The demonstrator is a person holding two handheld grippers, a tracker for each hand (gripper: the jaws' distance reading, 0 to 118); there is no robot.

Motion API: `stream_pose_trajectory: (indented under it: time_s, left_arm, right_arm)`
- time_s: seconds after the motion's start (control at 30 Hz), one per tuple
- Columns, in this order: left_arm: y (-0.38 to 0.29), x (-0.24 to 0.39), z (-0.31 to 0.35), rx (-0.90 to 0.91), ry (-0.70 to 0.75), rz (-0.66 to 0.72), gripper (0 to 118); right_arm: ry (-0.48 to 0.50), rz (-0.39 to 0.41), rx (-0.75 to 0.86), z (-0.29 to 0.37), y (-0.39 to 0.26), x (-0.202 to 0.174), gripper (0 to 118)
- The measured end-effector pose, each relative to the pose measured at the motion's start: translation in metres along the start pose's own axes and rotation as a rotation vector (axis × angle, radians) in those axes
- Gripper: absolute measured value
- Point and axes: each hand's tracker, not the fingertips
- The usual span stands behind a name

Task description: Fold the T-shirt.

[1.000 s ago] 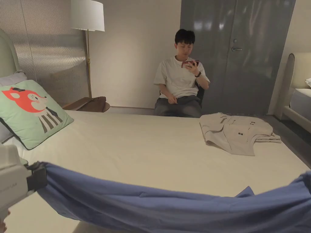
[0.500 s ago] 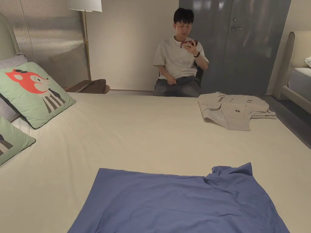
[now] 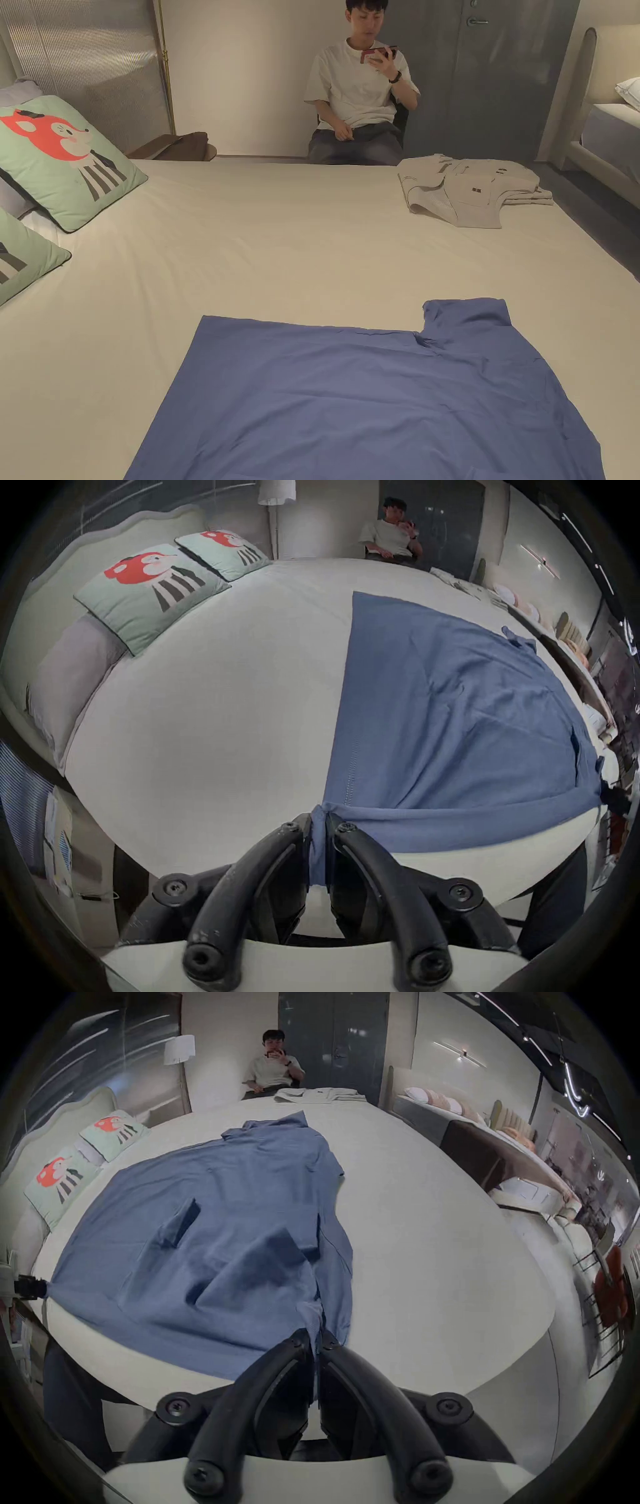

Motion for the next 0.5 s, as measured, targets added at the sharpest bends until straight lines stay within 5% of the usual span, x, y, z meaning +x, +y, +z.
stream_pose_trajectory:
  time_s: [0.13, 0.17, 0.23, 0.27, 0.3, 0.5]
  left_arm:
    - [-0.005, 0.002, -0.001, 0.004, -0.002, -0.025, 3]
    - [-0.005, 0.004, 0.001, 0.012, 0.001, -0.039, 12]
    - [-0.004, 0.008, 0.006, 0.035, 0.004, -0.064, 69]
    - [-0.004, 0.008, 0.009, 0.067, 0.034, -0.070, 91]
    - [-0.003, 0.008, 0.015, 0.106, 0.041, -0.068, 105]
    - [0.014, 0.021, 0.077, 0.461, -0.019, 0.055, 105]
  right_arm:
    - [-0.003, -0.018, 0.008, -0.003, -0.003, 0.003, 3]
    - [-0.006, -0.005, 0.016, -0.003, -0.003, 0.001, 5]
    - [0.004, 0.012, 0.039, 0.005, -0.002, -0.009, 55]
    - [0.007, 0.012, 0.048, 0.008, -0.001, -0.009, 79]
    - [0.006, 0.005, 0.081, 0.013, 0.002, -0.009, 90]
    - [-0.025, -0.103, 0.419, 0.071, 0.036, -0.020, 89]
